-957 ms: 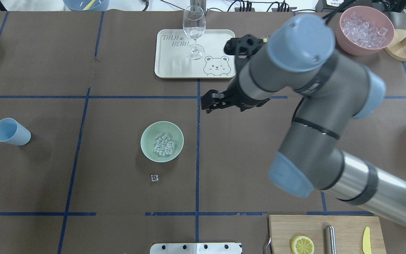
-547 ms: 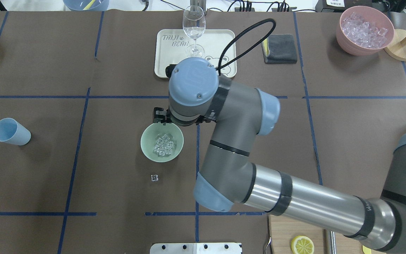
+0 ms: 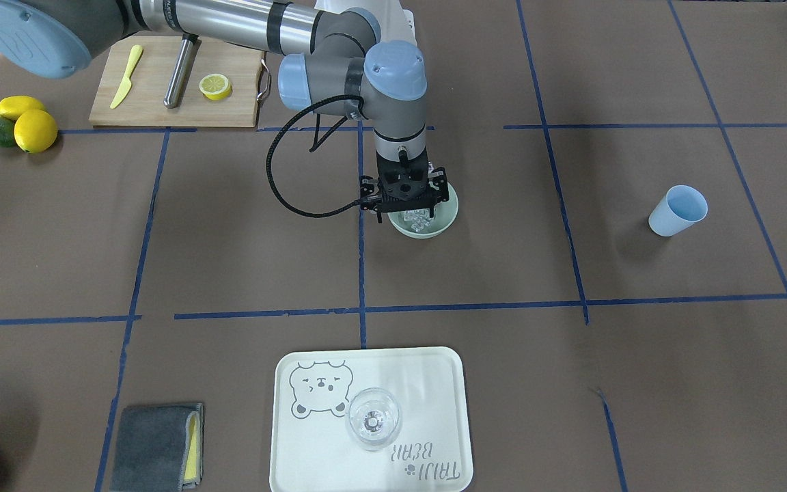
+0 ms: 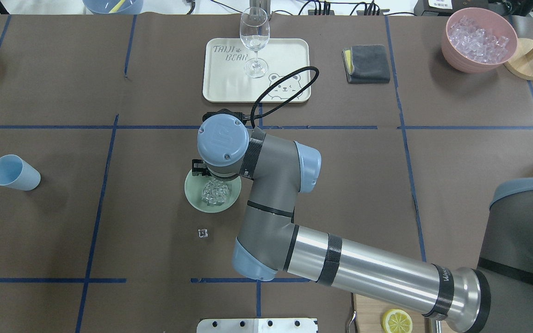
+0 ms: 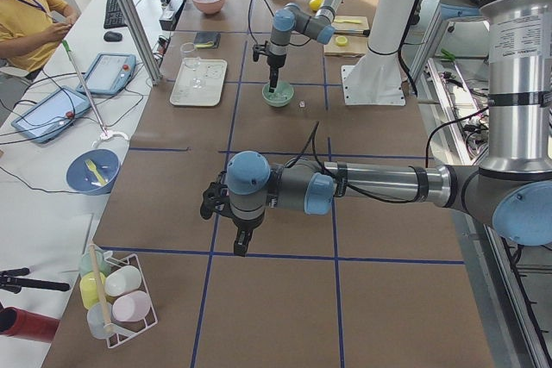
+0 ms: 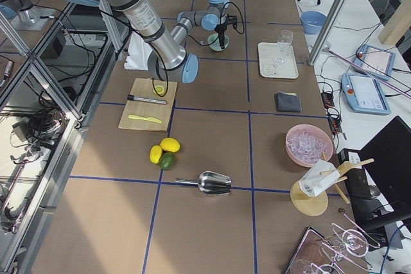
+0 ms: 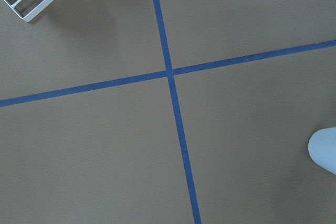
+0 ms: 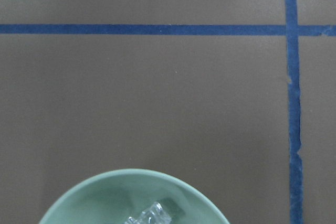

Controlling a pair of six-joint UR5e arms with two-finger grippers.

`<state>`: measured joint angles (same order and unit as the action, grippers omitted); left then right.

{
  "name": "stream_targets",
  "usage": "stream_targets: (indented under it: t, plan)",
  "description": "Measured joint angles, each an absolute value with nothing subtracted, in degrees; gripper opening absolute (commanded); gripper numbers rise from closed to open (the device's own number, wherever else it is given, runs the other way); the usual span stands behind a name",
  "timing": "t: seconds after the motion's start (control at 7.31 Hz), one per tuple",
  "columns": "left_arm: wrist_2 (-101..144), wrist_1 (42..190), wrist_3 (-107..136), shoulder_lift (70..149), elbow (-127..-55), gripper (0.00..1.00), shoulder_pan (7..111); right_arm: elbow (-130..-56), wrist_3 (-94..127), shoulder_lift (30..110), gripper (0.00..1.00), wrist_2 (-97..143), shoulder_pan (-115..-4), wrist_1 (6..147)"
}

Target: Pour ice into bowl

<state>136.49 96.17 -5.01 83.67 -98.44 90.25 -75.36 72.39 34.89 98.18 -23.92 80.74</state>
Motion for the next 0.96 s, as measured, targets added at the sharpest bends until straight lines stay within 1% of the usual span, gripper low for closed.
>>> stream_targets:
  t: [0.14, 0.27, 0.41, 0.55, 0.96]
  plan:
    - [136.5, 96.2, -5.0, 83.7, -98.4, 1.00, 90.2, -75.3, 72.2, 35.5, 0.75, 98.3, -23.9, 80.6]
    - [136.5, 96.3, -5.0, 83.7, -98.4, 1.00, 90.2, -75.9, 71.9, 36.4, 0.46, 98.6, -23.9, 80.5]
    - [136.5, 96.3, -5.0, 83.7, -98.4, 1.00, 90.2, -76.8, 71.7, 37.2, 0.10, 99.4, -23.9, 80.5]
    - [136.5, 96.3, -5.1, 83.7, -98.4, 1.00, 90.2, -77.6, 71.5, 37.7, 0.00, 100.6, -23.8, 80.6]
    - [136.5, 96.3, -5.1, 83.8, -98.4, 1.00, 90.2, -78.9, 71.4, 38.3, 0.00, 102.9, -23.9, 80.8]
